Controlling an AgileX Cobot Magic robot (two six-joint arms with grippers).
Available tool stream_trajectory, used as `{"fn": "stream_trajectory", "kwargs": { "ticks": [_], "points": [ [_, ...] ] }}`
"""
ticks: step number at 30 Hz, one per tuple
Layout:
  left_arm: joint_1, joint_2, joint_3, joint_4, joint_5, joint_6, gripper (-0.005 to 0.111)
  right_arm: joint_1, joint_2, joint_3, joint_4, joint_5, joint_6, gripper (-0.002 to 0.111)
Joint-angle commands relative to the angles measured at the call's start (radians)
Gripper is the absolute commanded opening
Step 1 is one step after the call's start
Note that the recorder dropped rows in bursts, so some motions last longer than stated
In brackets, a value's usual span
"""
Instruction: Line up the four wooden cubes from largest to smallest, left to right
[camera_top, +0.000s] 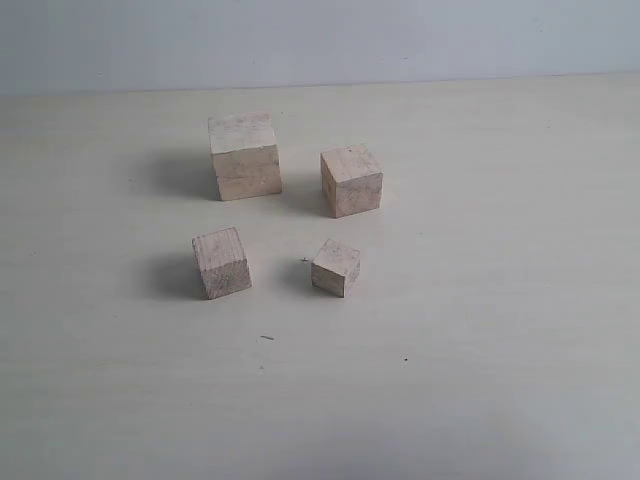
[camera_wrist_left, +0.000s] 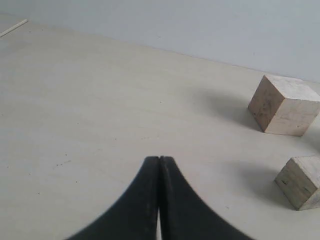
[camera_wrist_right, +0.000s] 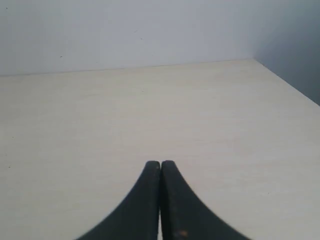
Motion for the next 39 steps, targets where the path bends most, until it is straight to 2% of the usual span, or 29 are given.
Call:
{"fn": "stream_trajectory", "kwargs": {
  "ticks": [1, 14, 23, 32, 39],
  "points": [
    [-0.005, -0.005, 0.0, 0.0, 0.002, 0.0, 0.0, -0.004, -0.007, 0.004, 0.0, -0.007, 0.0, 0.0],
    [-0.005, -0.005, 0.0, 0.0, 0.002, 0.0, 0.0, -0.004, -0.007, 0.004, 0.0, -0.022, 0.0, 0.0],
    [-0.005, -0.005, 0.0, 0.0, 0.002, 0.0, 0.0, -0.004, -0.007, 0.004, 0.101, -0.507, 0.01, 0.0],
    [-0.005, -0.005, 0.0, 0.0, 0.002, 0.0, 0.0, -0.004, -0.007, 0.004, 0.101, -0.565, 0.01, 0.0],
    [-0.005, -0.005, 0.0, 0.0, 0.002, 0.0, 0.0, -0.004, -0.007, 0.004, 0.147, -0.718, 0.078, 0.0]
  ]
}}
